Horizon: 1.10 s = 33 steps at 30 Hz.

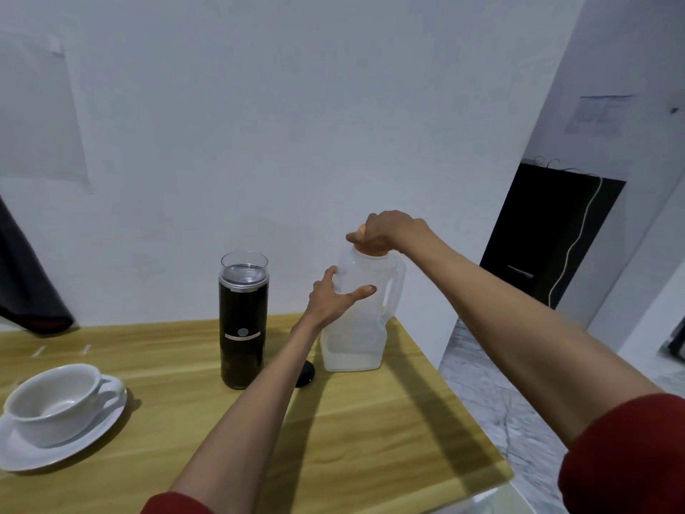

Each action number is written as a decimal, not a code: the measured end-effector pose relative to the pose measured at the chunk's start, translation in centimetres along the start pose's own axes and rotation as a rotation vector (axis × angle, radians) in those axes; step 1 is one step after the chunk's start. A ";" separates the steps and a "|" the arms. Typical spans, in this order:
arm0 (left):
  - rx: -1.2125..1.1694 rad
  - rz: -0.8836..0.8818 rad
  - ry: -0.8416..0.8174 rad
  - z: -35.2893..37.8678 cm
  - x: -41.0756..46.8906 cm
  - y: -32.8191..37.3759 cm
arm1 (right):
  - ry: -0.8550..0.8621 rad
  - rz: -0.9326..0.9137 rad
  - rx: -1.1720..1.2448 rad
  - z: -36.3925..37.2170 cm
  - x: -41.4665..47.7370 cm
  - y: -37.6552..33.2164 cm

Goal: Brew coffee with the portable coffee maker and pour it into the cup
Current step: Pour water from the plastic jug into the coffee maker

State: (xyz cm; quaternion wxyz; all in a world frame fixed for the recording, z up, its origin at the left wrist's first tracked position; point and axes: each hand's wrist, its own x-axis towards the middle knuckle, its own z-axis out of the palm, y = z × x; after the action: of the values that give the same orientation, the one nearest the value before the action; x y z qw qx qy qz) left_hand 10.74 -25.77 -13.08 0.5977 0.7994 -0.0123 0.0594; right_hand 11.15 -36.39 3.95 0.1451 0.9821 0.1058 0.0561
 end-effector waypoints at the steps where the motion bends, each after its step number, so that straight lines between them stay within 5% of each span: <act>1: 0.005 -0.005 0.004 0.1 0.0 0.0 | 0.055 0.012 -0.058 0.5 0.2 -0.2; 4: 0.018 -0.009 0.027 0.5 -0.1 0.0 | 0.153 0.133 -0.170 1.4 0.6 -1.6; 8: 0.005 -0.029 0.005 0.5 -0.3 0.2 | 0.029 0.109 -0.246 0.5 0.5 -2.1; 14: 0.008 -0.022 0.010 0.2 -0.3 0.2 | -0.160 0.022 0.181 -0.7 -0.1 0.7; 22: 0.032 -0.016 0.059 0.7 -0.2 -0.1 | 0.143 0.003 -0.098 1.5 0.8 -0.5; 29: 0.108 -0.021 0.102 1.7 -0.9 0.5 | -0.007 0.371 -0.178 0.7 1.1 -3.6; 33: 0.091 -0.039 0.037 1.1 -0.6 0.6 | -0.057 0.341 -0.115 0.5 1.1 -3.6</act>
State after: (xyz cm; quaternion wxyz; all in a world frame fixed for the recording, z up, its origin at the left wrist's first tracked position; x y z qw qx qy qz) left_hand 10.21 -26.98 -12.84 0.5619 0.8246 0.0172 0.0633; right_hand 11.60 -32.87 2.53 0.1925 0.9771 -0.0699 0.0583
